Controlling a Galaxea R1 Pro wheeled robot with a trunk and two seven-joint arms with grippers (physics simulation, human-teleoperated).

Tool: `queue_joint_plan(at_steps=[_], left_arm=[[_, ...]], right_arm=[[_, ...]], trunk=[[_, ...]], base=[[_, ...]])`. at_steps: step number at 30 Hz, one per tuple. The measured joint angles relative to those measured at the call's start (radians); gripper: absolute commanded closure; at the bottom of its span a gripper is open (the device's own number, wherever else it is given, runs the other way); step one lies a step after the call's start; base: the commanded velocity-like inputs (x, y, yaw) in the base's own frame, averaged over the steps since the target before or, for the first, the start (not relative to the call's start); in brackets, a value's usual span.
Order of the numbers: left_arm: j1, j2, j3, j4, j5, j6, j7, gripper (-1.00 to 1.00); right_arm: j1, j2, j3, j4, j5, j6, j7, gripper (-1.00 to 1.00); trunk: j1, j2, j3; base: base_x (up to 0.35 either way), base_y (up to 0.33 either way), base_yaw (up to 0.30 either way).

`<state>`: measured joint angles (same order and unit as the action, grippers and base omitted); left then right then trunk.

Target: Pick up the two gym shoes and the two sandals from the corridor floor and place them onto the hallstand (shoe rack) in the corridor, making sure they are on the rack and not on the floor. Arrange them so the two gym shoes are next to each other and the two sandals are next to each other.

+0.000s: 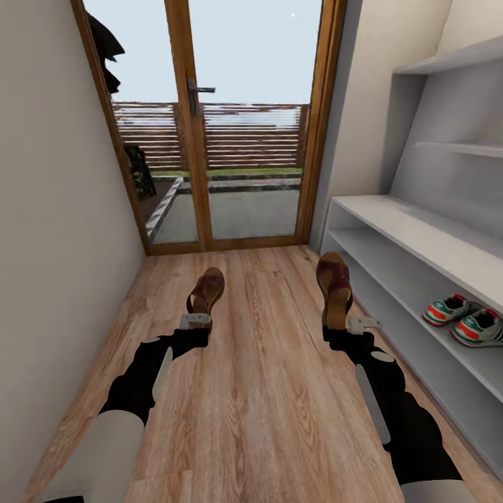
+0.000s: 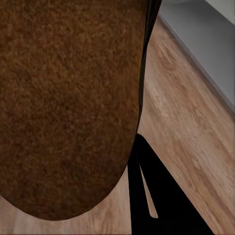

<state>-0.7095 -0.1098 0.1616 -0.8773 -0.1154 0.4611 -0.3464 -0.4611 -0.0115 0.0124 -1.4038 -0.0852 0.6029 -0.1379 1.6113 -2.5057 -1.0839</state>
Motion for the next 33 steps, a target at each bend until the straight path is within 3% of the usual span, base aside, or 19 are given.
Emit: queue_joint_plan(at_steps=[23, 33], left_arm=[[0.0, 0.0, 0.0, 0.0, 0.0, 0.001, 0.0, 1.0], [0.0, 0.0, 0.0, 0.0, 0.0, 0.002, 0.0, 1.0]], right_arm=[[0.0, 0.0, 0.0, 0.0, 0.0, 0.0, 0.0, 1.0], [0.0, 0.001, 0.0, 0.0, 0.0, 0.0, -0.001, 1.0]], trunk=[[0.0, 0.0, 0.008], [0.0, 0.0, 0.009]], base=[[0.347, 0.077, -0.201], [0.347, 0.116, -0.043]])
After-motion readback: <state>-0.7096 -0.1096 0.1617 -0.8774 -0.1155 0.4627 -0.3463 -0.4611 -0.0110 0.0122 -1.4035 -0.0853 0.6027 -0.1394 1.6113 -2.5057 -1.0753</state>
